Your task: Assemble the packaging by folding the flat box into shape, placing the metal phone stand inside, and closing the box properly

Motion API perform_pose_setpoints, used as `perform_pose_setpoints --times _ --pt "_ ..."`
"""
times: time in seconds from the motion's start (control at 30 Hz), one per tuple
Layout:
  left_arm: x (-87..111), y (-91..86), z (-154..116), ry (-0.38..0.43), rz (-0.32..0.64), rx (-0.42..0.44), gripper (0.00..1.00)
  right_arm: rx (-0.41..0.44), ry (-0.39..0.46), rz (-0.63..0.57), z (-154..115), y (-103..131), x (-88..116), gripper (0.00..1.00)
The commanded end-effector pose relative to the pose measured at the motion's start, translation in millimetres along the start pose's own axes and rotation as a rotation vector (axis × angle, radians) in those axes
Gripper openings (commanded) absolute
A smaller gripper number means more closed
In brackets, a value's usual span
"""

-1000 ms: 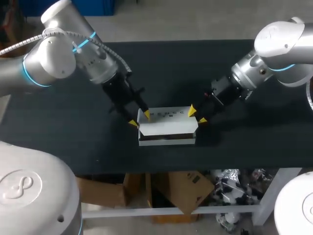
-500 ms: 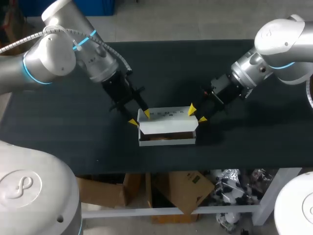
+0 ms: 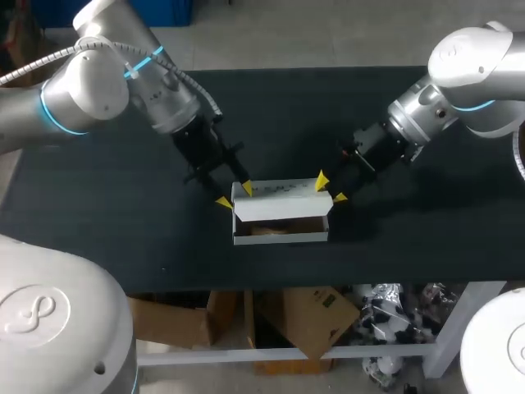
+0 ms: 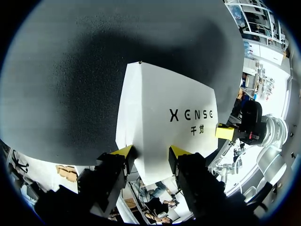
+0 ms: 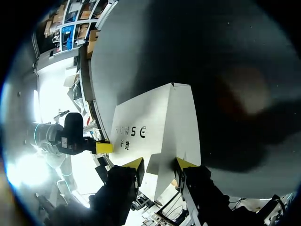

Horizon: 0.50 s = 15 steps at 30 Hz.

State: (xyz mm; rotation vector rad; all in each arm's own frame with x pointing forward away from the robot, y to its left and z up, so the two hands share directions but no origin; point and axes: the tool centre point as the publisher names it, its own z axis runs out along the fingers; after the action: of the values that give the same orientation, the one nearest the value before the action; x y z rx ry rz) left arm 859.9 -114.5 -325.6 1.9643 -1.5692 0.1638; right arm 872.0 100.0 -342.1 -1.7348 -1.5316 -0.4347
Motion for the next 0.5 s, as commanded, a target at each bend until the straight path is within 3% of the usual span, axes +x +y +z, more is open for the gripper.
perform_pose_setpoints --times 0.03,0.5 --pt "4.1 -2.1 0.0 -0.005 -0.001 -0.012 0.48 0.014 -0.003 0.0 -0.3 2.3 4.2 0.44" --pt "4.7 -2.7 -4.3 -0.005 -0.012 -0.017 0.48 0.026 -0.003 0.004 -1.8 2.3 6.8 0.43"
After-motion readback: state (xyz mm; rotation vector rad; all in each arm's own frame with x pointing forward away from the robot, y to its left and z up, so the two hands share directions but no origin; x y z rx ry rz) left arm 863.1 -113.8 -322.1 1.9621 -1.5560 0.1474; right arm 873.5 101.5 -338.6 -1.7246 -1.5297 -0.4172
